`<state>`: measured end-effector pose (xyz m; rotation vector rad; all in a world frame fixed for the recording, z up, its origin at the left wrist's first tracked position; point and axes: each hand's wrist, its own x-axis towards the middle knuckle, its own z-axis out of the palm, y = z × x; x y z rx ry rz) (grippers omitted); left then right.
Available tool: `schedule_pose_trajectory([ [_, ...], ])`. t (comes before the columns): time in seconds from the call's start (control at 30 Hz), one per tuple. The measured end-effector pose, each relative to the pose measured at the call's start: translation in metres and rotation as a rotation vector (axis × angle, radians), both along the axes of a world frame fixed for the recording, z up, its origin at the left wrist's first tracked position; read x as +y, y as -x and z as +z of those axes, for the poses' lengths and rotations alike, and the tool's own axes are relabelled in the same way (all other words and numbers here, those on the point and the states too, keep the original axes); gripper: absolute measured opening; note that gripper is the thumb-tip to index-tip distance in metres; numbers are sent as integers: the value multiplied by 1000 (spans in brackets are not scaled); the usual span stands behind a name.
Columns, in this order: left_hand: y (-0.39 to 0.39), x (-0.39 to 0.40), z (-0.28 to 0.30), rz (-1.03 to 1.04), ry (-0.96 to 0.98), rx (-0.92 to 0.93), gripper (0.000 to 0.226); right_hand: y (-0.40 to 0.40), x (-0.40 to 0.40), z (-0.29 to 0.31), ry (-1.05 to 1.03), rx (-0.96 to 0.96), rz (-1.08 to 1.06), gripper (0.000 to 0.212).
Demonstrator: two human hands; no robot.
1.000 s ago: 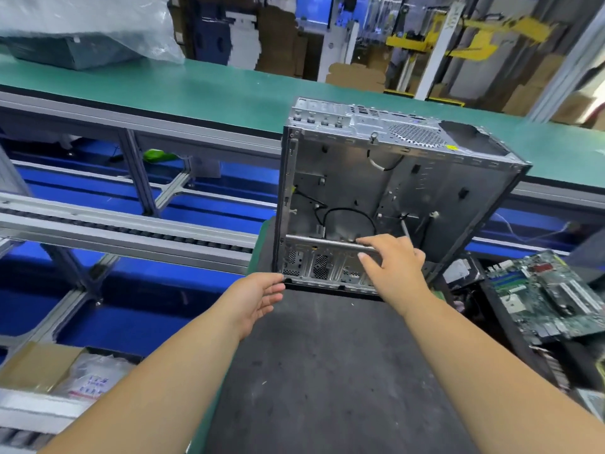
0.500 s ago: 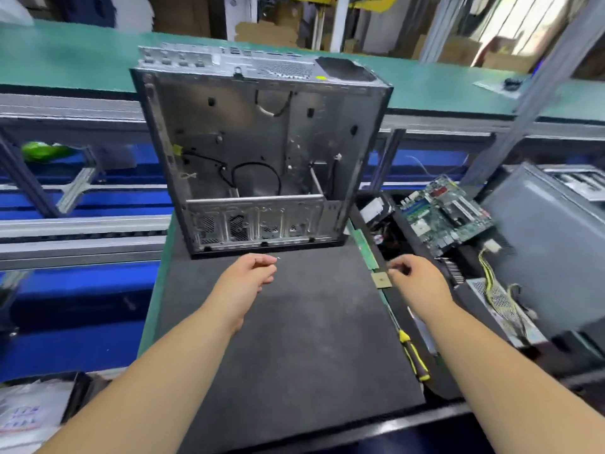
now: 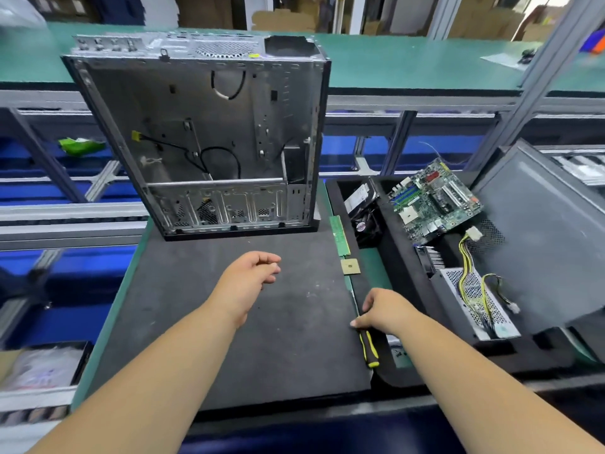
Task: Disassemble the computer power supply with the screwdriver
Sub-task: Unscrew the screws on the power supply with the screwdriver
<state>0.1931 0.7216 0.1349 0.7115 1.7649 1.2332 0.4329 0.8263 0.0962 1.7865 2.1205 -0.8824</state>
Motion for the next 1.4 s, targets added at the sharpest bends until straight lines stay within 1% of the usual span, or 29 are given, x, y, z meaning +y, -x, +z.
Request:
schedule_pose_trajectory([
  [0.27, -34, 6, 0, 2, 40, 22, 16, -5, 5, -3, 18, 14, 90, 32],
  [0.47, -51, 11, -8, -48, 81, 47, 15, -10, 8, -8, -6, 36, 127, 36],
  [0.57, -63, 20, -10, -89, 101, 71, 15, -24, 17, -1, -3, 136, 79, 35],
  [0.7, -90, 40, -7, -145, 96, 87, 16, -67, 36, 18, -145, 219, -47, 30],
  [0.77, -110, 52, -6, -174, 83, 84, 16, -93, 45, 26, -290, 204, -99, 31],
  [0.83, -131, 63, -5, -205, 70, 75, 16, -119, 51, 29, -511, 96, -121, 47],
  [0.87, -142, 68, -5, -224, 67, 71, 16, -131, 53, 29, -589, 17, -143, 58],
  [0.9, -152, 73, -5, -243, 68, 69, 16, -141, 54, 28, -619, -56, -182, 69],
  [0.97, -170, 80, -3, -274, 69, 68, 16, -159, 58, 24, -559, -136, -274, 90],
  [1.03, -184, 86, -1, -291, 68, 74, 15, -171, 63, 17, -429, -162, -317, 109],
  [1.13, -198, 92, 3, -290, 66, 81, 14, -180, 71, 7, -273, -177, -316, 127],
  [1.27, -205, 95, 7, -268, 70, 95, 15, -178, 80, -5, -151, -157, -281, 140],
  [1.4, -205, 92, 11, -248, 75, 116, 15, -171, 82, -11, -123, -137, -278, 143],
])
